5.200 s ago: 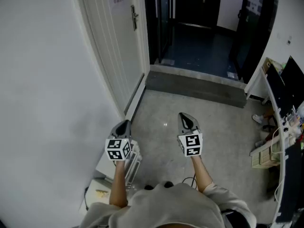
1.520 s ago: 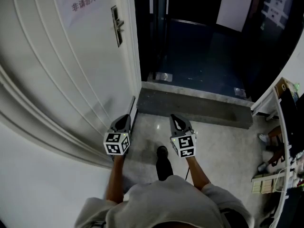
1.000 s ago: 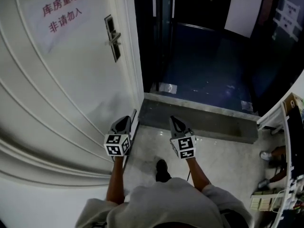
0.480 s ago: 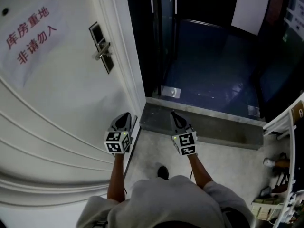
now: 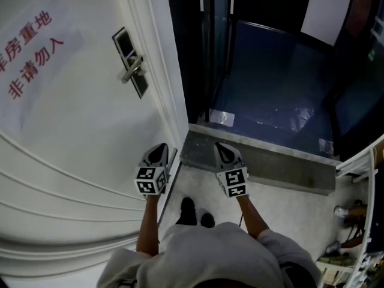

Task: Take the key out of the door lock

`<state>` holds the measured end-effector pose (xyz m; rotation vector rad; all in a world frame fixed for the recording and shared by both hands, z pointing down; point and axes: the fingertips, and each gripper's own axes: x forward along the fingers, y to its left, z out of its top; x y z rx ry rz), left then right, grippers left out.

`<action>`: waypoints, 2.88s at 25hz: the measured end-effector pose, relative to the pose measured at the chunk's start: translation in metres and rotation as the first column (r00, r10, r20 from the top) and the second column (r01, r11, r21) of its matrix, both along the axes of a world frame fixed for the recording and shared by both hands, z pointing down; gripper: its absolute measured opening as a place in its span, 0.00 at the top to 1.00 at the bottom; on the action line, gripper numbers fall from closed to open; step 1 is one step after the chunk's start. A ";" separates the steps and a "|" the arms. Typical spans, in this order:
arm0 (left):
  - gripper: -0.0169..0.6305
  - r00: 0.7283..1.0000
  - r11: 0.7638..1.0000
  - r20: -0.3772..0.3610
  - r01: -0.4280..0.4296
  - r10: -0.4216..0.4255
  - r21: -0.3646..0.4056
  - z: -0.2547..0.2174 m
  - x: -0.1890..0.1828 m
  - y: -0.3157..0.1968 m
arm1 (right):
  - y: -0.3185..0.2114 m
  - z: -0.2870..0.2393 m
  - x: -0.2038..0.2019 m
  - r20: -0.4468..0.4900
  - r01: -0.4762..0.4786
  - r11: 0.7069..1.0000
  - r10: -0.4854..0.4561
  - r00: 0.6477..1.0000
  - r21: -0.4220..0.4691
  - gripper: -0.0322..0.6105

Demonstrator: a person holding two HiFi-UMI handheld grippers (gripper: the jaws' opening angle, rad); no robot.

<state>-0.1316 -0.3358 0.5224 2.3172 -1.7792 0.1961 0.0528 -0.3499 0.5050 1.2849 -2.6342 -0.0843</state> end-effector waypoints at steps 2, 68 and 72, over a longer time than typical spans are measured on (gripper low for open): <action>0.95 1.000 1.000 0.000 -0.011 0.011 0.005 -0.001 -0.006 -0.018 | -0.015 -0.001 -0.009 -0.005 0.000 1.000 0.000 1.000 0.005 0.91; 0.95 0.961 0.957 0.014 0.275 -0.277 0.094 -0.042 -0.143 -0.172 | -0.221 -0.043 -0.235 0.003 0.453 0.886 -0.456 0.890 0.097 0.91; 0.95 0.946 0.943 0.022 0.320 -0.324 0.094 -0.044 -0.151 -0.158 | -0.210 -0.044 -0.255 0.008 0.513 0.853 -0.516 0.857 0.100 0.91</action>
